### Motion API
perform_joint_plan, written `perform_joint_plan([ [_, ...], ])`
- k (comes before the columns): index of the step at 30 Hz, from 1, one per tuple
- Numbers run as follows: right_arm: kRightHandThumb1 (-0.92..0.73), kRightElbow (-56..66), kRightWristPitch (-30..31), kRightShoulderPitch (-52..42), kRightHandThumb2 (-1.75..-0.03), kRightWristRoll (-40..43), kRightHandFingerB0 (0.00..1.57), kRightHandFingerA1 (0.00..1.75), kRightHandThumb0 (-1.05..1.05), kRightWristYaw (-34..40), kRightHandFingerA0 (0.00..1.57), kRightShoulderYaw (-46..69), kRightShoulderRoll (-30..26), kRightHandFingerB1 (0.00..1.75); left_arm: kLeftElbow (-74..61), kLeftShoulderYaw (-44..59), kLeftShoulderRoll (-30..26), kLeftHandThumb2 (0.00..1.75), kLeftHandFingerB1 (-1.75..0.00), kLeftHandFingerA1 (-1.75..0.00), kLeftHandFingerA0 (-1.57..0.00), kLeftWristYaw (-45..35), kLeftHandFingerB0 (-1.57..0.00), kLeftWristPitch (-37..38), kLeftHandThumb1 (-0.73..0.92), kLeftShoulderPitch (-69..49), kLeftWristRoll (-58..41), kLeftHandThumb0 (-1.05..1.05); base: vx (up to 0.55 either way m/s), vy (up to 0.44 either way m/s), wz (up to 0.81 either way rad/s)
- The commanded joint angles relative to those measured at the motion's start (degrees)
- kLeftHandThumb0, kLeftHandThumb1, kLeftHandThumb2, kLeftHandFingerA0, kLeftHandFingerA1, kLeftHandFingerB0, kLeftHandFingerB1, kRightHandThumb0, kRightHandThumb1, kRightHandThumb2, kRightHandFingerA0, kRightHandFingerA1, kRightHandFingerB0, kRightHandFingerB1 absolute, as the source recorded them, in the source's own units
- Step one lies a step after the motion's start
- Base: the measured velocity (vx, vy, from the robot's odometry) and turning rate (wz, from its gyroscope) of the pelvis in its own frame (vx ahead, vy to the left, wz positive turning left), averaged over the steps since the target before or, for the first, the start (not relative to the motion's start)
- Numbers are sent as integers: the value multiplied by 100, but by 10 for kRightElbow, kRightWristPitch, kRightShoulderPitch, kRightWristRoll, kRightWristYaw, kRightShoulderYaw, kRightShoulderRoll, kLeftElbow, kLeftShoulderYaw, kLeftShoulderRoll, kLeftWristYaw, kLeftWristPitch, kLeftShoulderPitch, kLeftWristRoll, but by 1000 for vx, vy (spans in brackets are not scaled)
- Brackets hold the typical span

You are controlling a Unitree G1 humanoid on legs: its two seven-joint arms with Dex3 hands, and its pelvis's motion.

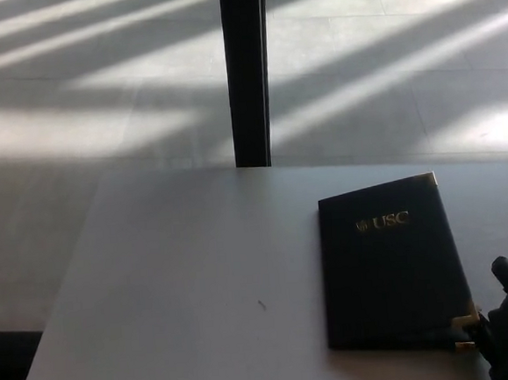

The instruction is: There is a diary kept infront of the robot and the robot uses its right hand to grab its cover and puses it to the left to open it.

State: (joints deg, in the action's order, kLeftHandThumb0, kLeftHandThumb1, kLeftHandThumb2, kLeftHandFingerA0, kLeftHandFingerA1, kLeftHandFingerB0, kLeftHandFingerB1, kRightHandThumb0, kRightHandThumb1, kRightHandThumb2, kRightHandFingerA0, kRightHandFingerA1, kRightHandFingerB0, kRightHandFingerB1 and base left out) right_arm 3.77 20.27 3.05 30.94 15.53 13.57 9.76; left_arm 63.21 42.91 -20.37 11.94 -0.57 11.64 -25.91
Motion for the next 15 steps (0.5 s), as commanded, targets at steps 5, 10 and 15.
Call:
perform_joint_plan([
  [5,-78,17,15,2,-110,-22,30,67,-66,16,39,-37,43,54,4,-2,-4,98,-86,-103,-42,-4,-36,15,92,5,-7,-82,0,0,0],
  [10,-92,20,19,-2,-78,-26,30,65,-68,16,39,-65,50,42,1,0,-6,99,-98,-119,-41,1,-33,12,92,6,-10,-81,0,0,0],
  [15,-80,20,31,2,-111,-35,27,66,-66,32,40,-111,73,52,-2,-4,-6,98,-88,-105,-45,7,-37,11,92,5,-7,-83,0,0,0],
])
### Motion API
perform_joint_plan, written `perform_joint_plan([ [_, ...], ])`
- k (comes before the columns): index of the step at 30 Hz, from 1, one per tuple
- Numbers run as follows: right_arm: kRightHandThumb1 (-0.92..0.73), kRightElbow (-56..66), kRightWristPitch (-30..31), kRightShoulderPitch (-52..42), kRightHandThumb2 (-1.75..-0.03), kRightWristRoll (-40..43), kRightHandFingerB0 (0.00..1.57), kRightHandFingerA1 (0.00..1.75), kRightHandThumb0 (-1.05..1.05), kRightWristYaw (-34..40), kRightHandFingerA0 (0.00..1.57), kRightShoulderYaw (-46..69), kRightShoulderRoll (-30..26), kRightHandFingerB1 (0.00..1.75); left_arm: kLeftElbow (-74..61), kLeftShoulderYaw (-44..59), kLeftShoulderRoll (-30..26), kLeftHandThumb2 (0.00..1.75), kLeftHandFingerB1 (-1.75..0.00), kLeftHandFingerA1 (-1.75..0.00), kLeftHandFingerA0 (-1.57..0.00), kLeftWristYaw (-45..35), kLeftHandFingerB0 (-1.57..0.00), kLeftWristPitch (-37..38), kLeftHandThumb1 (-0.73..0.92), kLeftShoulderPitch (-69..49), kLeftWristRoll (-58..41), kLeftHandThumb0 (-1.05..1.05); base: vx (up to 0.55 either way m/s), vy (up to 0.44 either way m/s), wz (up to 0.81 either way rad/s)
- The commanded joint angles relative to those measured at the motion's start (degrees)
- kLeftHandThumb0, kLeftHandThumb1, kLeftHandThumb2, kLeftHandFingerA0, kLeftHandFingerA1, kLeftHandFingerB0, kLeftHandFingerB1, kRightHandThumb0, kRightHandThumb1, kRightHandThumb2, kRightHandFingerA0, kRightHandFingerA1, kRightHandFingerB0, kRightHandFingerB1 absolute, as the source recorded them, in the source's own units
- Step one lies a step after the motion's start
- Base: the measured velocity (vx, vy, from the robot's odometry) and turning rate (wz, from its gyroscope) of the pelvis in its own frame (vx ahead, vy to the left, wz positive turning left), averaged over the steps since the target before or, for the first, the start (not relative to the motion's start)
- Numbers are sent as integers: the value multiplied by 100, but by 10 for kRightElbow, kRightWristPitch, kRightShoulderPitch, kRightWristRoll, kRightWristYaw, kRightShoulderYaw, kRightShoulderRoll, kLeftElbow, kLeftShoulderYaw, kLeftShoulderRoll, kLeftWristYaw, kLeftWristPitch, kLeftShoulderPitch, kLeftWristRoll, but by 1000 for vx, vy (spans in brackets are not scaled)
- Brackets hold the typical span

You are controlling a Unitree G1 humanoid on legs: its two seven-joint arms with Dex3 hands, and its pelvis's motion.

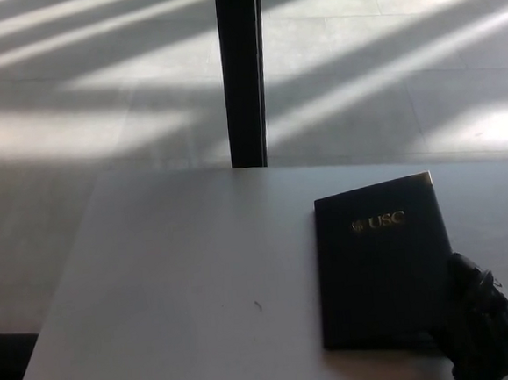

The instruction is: There is a diary kept infront of the robot and the robot uses its right hand to grab its cover and puses it to the left to open it.

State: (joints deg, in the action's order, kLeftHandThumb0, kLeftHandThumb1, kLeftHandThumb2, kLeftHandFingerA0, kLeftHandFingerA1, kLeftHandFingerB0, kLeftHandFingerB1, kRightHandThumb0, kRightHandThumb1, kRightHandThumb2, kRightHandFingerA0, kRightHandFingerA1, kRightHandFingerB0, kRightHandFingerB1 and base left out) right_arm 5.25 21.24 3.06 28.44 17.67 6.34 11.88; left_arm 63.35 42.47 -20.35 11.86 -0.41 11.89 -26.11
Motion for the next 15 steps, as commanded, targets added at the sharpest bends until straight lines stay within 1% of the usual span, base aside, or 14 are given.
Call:
perform_joint_plan([
  [1,-80,7,22,3,-112,-15,26,67,-65,14,40,-52,56,52,-6,0,-6,98,-87,-105,-45,12,-36,5,92,3,-5,-83,0,0,0],
  [2,-80,8,21,1,-112,-14,26,67,-65,16,40,-54,54,52,-6,-1,-5,98,-87,-105,-45,13,-36,5,92,3,-4,-83,0,0,0],
  [3,-92,9,23,2,-78,-16,31,66,-70,14,41,-74,61,44,1,2,-6,98,-99,-117,-42,7,-33,12,92,4,-7,-80,0,0,0],
  [4,-92,12,25,2,-79,-17,30,65,-68,16,41,-85,65,44,2,2,-6,98,-95,-117,-41,6,-33,12,92,3,-8,-80,0,0,0],
  [6,-92,15,26,1,-82,-17,28,66,-70,21,39,-95,67,45,1,2,-7,98,-98,-117,-40,5,-32,12,92,3,-7,-80,0,0,0],
  [7,-91,19,28,2,-81,-19,28,67,-71,25,37,-108,73,46,2,1,-8,101,-89,-106,-45,2,-37,13,92,3,-7,-82,0,0,0],
  [8,-91,20,26,2,-81,-19,28,67,-71,25,37,-113,74,46,2,2,-8,101,-89,-106,-45,-1,-37,14,92,2,-7,-82,0,0,0],
  [9,-92,23,26,4,-81,-24,31,68,-67,30,38,-125,76,42,-3,3,-7,98,-97,-118,-40,5,-33,13,92,2,-8,-81,0,0,0],
  [10,-82,26,28,6,-112,-30,28,69,-66,34,38,-133,74,54,-1,4,-7,99,-98,-118,-39,2,-32,13,92,2,-9,-82,0,0,0],
  [11,-84,31,19,8,-113,-40,25,70,-68,29,37,-146,69,53,0,-2,-11,98,-85,-102,-42,5,-35,7,92,3,-3,-82,0,0,0],
  [12,-84,31,18,7,-113,-40,25,70,-68,30,37,-147,69,53,1,-2,-11,98,-85,-102,-42,5,-35,7,92,3,-3,-82,0,0,0],
  [13,-92,33,12,7,-81,-44,26,69,-73,27,38,-153,65,46,0,-2,-11,99,-92,-117,-40,6,-31,8,92,3,-4,-80,0,0,0],
  [15,-92,34,7,3,-81,-45,26,69,-73,28,38,-158,63,46,0,-2,-12,99,-92,-117,-40,6,-31,8,92,2,-3,-80,0,0,0],
])
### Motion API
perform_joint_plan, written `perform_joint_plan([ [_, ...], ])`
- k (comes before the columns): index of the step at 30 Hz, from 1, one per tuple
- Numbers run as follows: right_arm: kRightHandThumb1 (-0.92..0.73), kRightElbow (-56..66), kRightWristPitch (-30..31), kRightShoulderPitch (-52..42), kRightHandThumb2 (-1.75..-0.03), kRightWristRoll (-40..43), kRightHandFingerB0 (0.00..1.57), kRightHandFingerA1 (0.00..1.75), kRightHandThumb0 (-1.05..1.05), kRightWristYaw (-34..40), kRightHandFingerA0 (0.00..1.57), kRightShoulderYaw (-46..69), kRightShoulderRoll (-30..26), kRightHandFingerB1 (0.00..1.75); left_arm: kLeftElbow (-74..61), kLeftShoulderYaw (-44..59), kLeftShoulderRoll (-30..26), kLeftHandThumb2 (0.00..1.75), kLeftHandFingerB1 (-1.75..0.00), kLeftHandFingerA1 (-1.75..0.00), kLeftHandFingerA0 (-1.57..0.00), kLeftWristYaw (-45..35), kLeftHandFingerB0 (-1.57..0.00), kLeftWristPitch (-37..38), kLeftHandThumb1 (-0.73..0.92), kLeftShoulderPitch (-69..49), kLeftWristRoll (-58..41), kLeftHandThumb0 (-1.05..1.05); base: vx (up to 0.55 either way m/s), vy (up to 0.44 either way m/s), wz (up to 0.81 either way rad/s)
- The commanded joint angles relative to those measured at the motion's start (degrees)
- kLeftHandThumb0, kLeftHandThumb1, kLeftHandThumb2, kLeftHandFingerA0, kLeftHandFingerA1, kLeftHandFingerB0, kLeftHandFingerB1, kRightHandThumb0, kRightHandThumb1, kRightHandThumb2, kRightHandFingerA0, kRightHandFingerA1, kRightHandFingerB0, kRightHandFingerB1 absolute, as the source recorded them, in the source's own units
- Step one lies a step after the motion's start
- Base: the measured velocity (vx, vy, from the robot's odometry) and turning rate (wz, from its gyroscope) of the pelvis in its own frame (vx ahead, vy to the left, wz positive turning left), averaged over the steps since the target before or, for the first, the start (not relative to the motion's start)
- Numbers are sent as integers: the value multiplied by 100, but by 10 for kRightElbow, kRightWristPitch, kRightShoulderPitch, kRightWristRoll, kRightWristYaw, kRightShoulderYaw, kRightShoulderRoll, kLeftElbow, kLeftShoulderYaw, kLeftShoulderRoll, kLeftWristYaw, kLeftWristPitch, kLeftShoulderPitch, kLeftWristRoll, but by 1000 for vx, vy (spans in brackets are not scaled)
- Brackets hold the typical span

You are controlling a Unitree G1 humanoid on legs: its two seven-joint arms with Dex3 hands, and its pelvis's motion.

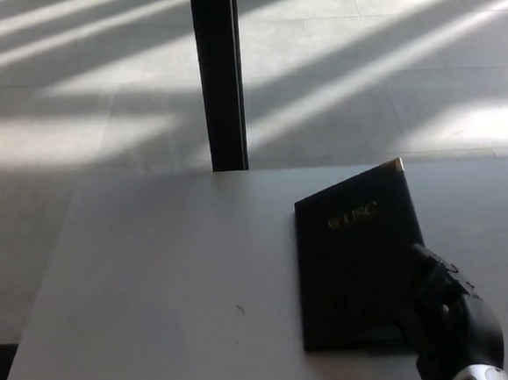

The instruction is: There is a diary kept infront of the robot and the robot uses its right hand to grab its cover and puses it to the left to open it.

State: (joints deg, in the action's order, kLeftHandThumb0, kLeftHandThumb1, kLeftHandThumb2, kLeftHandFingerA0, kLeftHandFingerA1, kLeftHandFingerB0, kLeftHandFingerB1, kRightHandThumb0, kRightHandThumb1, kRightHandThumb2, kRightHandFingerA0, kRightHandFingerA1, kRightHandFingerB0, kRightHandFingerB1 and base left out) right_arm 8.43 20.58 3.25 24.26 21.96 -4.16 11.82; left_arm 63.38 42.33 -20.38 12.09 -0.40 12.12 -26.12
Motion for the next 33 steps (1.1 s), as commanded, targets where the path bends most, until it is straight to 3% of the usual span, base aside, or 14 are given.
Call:
perform_joint_plan([
  [1,-91,23,17,9,-81,-7,27,69,-72,-15,38,-63,58,47,10,-1,-14,98,-97,-118,-41,2,-33,12,92,2,-2,-81,0,0,0],
  [9,-80,48,-13,27,-122,-144,11,76,-51,-58,45,-153,-60,52,4,-7,-11,100,-93,-107,-47,6,-41,14,92,2,2,-83,0,0,0],
  [10,-92,55,-7,32,-81,-197,25,77,-60,-62,41,-188,-104,53,7,-7,-14,96,-93,-105,-47,7,-42,11,92,4,1,-83,0,0,0],
  [12,-75,56,-3,41,-116,-259,23,76,-53,-64,51,-229,-151,57,7,-9,-16,99,-95,-116,-41,6,-35,11,92,4,3,-81,0,0,0],
  [14,-92,63,5,45,-70,-291,32,76,-56,-72,48,-260,-183,55,5,-9,-16,115,-82,-97,-45,-1,-40,11,91,4,2,-85,0,0,0],
  [20,-71,80,20,63,-112,-358,28,73,-55,-99,45,-339,-249,60,14,-16,-22,113,-92,-101,-48,12,-48,11,91,11,10,-86,0,0,0],
  [21,-91,80,30,84,-67,-407,40,72,-60,-109,49,-374,-269,56,12,-17,-22,100,-96,-114,-40,11,-35,9,92,13,10,-78,0,0,0],
  [24,-86,70,34,117,-65,-480,43,75,-57,-116,56,-421,-293,57,5,-16,-23,101,-89,-116,-38,6,-31,6,92,15,6,-82,0,0,0],
  [25,-63,70,38,127,-104,-498,40,76,-55,-124,57,-432,-299,63,6,-17,-24,102,-85,-106,-46,8,-38,7,92,16,7,-82,0,0,0],
  [28,-61,64,52,152,-102,-541,42,75,-53,-133,56,-459,-309,64,6,-23,-30,102,-88,-116,-40,7,-33,9,92,20,13,-81,0,0,0],
  [29,-72,62,83,184,-61,-620,56,69,-54,-161,57,-497,-316,58,5,-21,-32,96,-91,-106,-48,12,-42,4,92,23,10,-81,0,0,0],
  [31,-71,58,93,201,-61,-660,57,68,-55,-172,59,-518,-317,58,5,-22,-35,114,-85,-97,-46,7,-43,3,91,24,10,-85,0,0,0],
  [32,-54,54,95,209,-95,-684,51,74,-59,-175,61,-529,-315,65,6,-27,-36,100,-85,-101,-48,12,-41,2,92,26,17,-80,0,0,0],
  [33,-69,51,94,215,-60,-698,59,69,-55,-177,62,-536,-314,59,8,-29,-37,97,-84,-100,-48,15,-40,3,92,28,19,-80,0,0,0],
])
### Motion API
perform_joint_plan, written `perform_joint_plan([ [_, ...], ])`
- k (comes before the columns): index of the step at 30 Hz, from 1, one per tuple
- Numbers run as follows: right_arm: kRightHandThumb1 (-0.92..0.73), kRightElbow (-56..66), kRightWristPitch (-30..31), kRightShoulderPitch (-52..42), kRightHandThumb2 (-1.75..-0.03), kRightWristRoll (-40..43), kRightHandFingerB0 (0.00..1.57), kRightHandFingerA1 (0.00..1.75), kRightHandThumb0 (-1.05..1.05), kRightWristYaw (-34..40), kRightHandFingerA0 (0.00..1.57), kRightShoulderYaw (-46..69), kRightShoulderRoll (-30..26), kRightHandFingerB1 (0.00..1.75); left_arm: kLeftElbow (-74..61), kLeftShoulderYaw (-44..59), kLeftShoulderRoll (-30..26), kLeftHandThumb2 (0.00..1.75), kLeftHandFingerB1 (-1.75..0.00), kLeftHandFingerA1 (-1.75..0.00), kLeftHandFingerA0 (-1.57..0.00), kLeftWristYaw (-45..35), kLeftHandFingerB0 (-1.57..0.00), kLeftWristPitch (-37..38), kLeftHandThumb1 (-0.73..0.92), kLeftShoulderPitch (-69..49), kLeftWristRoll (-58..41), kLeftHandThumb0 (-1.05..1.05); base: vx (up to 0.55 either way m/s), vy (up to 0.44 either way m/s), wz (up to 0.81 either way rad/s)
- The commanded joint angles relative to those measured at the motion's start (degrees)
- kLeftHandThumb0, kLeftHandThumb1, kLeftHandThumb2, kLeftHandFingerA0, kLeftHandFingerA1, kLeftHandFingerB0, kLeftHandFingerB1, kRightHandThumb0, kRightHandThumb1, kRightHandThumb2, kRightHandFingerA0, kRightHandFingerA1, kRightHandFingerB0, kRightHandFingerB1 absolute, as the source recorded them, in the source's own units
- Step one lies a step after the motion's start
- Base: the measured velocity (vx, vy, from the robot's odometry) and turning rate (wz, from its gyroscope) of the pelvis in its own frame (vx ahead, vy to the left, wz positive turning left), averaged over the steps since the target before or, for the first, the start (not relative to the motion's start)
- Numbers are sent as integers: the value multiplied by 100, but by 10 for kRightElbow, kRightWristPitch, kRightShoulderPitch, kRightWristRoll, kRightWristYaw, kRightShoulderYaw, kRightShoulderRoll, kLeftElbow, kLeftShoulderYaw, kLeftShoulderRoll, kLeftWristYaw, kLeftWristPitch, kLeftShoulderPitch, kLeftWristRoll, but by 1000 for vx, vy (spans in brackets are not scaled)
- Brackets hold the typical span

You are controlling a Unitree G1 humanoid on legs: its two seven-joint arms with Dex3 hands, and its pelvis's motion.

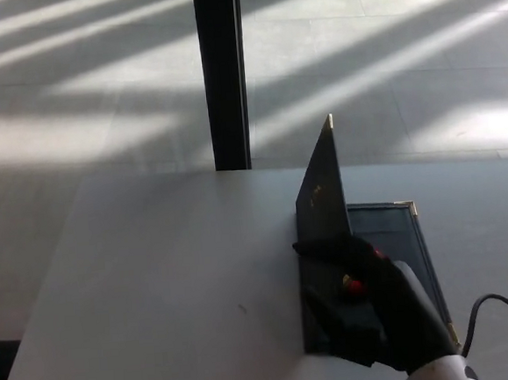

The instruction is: There is a diary kept infront of the robot and the robot uses its right hand to grab its cover and puses it to the left to open it.

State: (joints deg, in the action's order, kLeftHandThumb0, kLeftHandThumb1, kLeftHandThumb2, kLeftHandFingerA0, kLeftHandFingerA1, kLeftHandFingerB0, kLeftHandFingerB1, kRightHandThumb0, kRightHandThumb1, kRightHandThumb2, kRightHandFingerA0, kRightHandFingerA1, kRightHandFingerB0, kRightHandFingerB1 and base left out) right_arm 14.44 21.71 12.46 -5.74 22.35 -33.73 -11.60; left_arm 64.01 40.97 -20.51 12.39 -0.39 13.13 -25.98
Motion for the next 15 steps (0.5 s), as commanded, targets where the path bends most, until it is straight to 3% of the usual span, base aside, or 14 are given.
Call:
perform_joint_plan([
  [1,-69,-13,82,129,-60,-412,59,69,-55,-183,62,-247,-79,59,3,-16,-36,97,-84,-100,-48,14,-40,3,92,18,18,-80,0,0,0],
  [2,-69,-13,83,130,-60,-412,59,69,-55,-183,62,-249,-79,59,3,-16,-36,97,-84,-100,-48,14,-40,4,92,18,18,-80,0,0,0],
  [3,-52,-33,81,153,-94,-458,56,75,-61,-195,66,-272,-68,66,5,-17,-36,98,-85,-99,-43,9,-39,3,92,20,17,-82,0,0,0],
  [4,-53,-42,80,165,-96,-477,56,74,-61,-204,67,-283,-65,66,4,-17,-36,99,-94,-114,-42,11,-36,1,92,20,18,-81,0,0,0],
  [5,-69,-51,79,175,-61,-489,68,67,-60,-208,71,-294,-59,59,5,-17,-38,102,-87,-103,-47,11,-41,2,92,22,18,-82,0,0,0],
  [6,-67,-56,76,183,-60,-499,67,67,-60,-209,72,-302,-56,58,6,-17,-39,99,-93,-113,-42,11,-35,2,92,23,18,-80,0,0,0],
  [7,-66,-60,75,189,-60,-502,64,67,-58,-211,70,-306,-53,57,5,-18,-40,98,-84,-100,-43,10,-37,1,92,24,18,-82,0,0,0],
  [9,-66,-70,79,201,-60,-506,63,65,-59,-215,71,-316,-48,57,4,-19,-41,97,-85,-103,-47,11,-38,-1,92,25,19,-81,0,0,0],
  [10,-51,-88,68,224,-94,-519,61,76,-62,-220,75,-324,-45,67,8,-25,-43,99,-84,-101,-44,5,-37,2,92,24,25,-83,0,0,0],
  [11,-64,-101,62,241,-59,-520,70,63,-58,-228,75,-328,-43,58,10,-24,-44,96,-83,-103,-44,2,-37,3,92,25,22,-82,0,0,0],
  [13,-62,-111,65,253,-58,-518,70,64,-57,-229,76,-334,-42,58,11,-22,-44,99,-83,-103,-47,6,-39,3,92,28,20,-84,0,0,0],
  [14,-62,-121,60,265,-58,-520,72,63,-57,-231,78,-338,-42,58,8,-23,-45,98,-90,-112,-42,8,-37,2,92,29,21,-81,0,0,0],
  [15,-60,-129,55,275,-57,-521,73,63,-57,-230,80,-340,-42,58,5,-25,-45,98,-84,-101,-44,10,-38,-1,92,31,21,-83,0,0,0],
])
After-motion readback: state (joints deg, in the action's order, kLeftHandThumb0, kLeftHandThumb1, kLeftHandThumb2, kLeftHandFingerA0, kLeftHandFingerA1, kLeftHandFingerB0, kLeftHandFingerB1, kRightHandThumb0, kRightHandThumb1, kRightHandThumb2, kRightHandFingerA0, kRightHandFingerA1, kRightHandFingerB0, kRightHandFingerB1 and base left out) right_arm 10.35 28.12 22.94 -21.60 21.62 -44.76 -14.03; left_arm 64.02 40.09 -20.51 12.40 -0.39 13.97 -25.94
